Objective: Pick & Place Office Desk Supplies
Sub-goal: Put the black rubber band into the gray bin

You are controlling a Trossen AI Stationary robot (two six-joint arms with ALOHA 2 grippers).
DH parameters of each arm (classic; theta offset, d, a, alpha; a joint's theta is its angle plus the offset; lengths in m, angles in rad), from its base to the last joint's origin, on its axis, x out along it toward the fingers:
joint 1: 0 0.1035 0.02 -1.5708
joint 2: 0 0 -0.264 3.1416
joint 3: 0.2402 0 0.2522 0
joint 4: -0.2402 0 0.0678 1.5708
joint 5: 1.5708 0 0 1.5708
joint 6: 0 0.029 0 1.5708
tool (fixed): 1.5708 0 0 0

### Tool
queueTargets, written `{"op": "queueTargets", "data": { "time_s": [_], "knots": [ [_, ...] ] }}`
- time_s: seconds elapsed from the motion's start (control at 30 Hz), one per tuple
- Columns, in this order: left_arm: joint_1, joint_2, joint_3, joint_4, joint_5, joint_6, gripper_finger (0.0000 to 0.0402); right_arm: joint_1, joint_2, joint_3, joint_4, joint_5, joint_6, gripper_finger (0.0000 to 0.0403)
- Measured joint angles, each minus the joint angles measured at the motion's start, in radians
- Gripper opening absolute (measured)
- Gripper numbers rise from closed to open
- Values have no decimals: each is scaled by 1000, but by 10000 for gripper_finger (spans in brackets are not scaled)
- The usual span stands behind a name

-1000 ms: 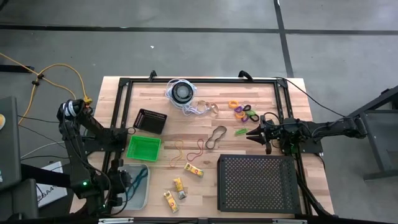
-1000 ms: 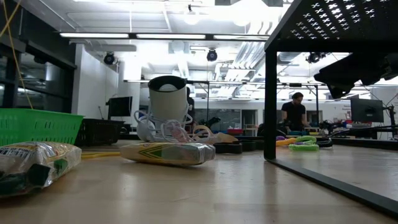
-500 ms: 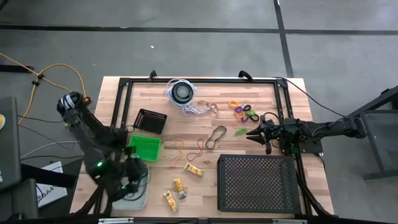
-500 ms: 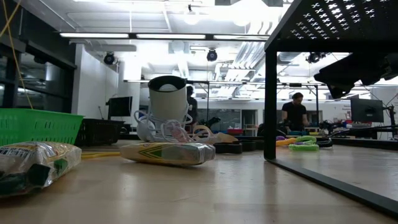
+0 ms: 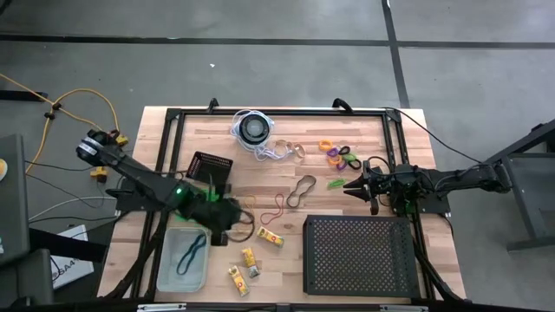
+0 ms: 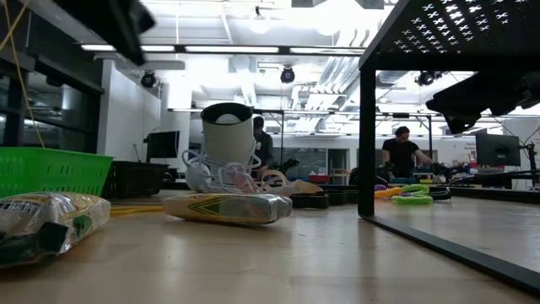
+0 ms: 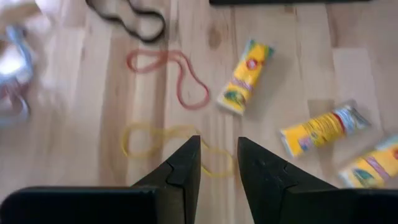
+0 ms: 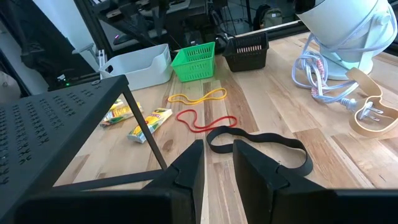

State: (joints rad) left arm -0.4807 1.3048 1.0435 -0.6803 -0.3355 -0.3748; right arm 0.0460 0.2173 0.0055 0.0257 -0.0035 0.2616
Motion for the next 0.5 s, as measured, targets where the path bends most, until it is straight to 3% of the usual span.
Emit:
{"op": "queueTargets", "data": {
  "time_s": [0.23,0.5],
  "knots": [
    [109,26,0,126,89,221,100,0,0,0,0,0,0,73],
    [246,116,1,251,176,196,100,0,0,0,0,0,0,73]
  ]
}}
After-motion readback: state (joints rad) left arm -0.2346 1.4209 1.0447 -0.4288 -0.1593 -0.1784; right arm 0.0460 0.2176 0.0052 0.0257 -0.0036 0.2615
